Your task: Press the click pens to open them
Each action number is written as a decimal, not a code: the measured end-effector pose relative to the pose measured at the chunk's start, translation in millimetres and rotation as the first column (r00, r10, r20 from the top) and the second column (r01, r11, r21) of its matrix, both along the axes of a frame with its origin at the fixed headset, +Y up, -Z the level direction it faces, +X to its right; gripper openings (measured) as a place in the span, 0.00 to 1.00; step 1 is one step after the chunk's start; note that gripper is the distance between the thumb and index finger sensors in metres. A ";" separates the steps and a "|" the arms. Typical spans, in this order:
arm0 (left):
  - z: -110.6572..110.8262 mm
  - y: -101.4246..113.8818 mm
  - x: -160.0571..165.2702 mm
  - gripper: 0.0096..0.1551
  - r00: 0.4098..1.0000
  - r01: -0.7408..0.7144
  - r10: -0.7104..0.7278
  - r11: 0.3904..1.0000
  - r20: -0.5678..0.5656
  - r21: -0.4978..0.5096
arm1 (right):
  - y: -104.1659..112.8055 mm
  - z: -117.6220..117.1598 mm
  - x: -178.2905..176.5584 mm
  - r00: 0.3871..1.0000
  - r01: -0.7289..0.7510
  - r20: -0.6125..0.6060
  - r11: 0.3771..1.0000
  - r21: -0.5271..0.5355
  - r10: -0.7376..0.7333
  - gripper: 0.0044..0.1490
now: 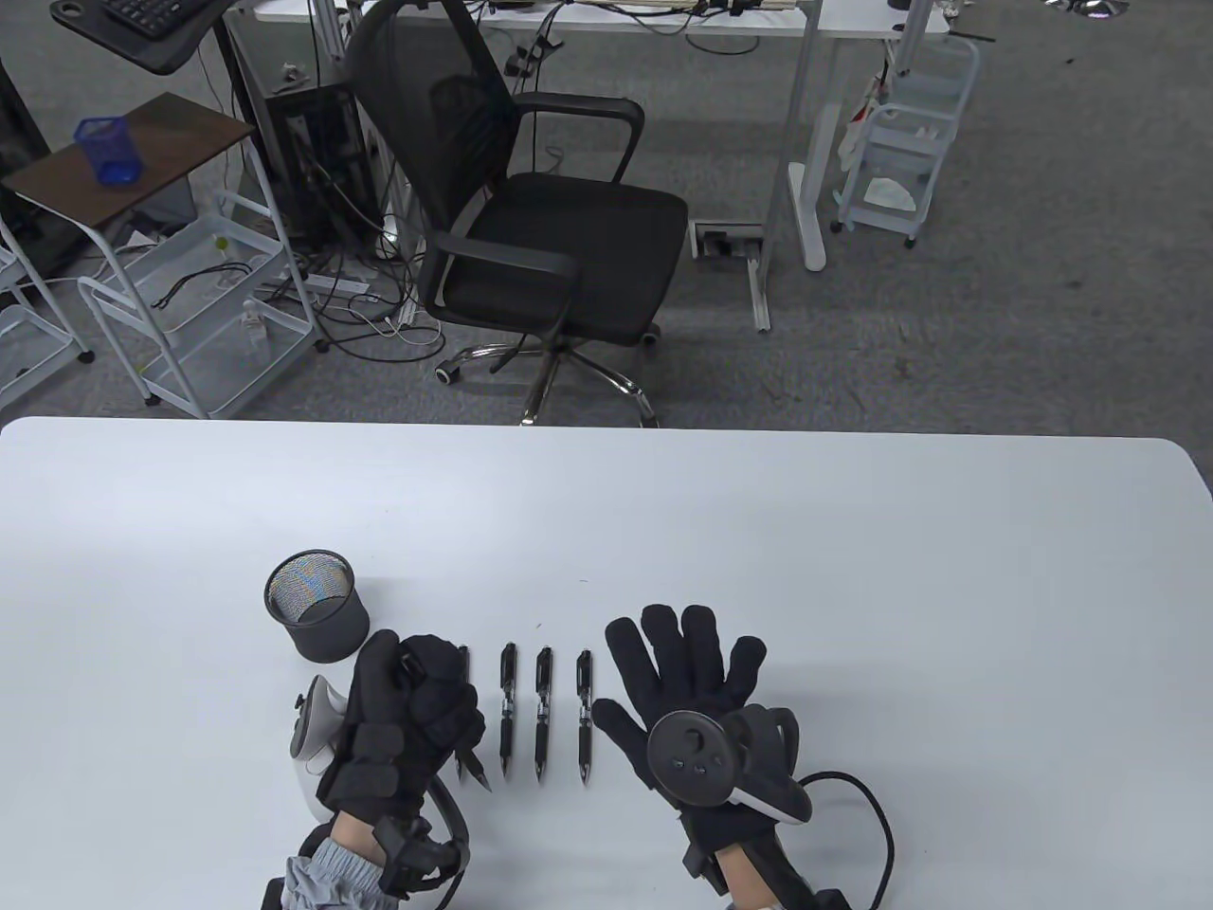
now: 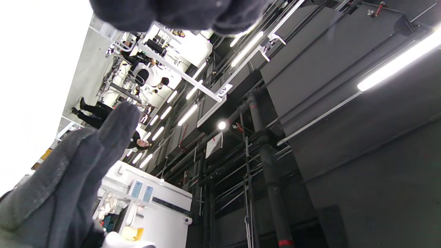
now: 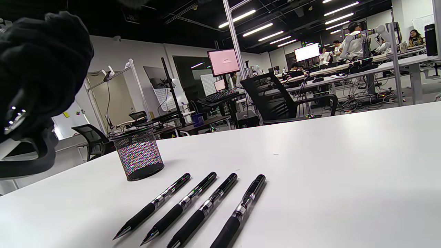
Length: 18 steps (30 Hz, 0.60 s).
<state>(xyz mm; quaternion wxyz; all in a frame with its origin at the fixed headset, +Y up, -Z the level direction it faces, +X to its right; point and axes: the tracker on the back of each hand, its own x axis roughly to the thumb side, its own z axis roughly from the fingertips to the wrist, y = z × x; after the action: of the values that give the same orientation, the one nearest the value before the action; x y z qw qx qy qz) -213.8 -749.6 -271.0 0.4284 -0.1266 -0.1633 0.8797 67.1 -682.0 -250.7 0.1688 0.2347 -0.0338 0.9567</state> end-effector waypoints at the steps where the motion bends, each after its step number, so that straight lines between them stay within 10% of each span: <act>1: -0.1 0.4 -0.3 0.40 1.000 0.004 -0.004 1.000 -0.001 0.004 | 0.0 -0.1 0.1 1.000 0.000 0.000 1.000 0.000 0.000 0.46; 18: 6.2 28.4 -5.8 0.40 0.944 0.322 -0.308 0.938 -0.120 0.126 | -1.0 -0.8 0.0 1.000 -0.005 0.002 1.000 -0.006 0.005 0.46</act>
<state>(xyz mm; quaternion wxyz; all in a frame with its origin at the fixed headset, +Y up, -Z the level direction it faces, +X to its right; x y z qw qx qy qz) -219.5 -721.2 -264.8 0.5794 -0.0766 -0.1827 0.7906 67.1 -683.1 -251.5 0.1672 0.2335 -0.0306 0.9574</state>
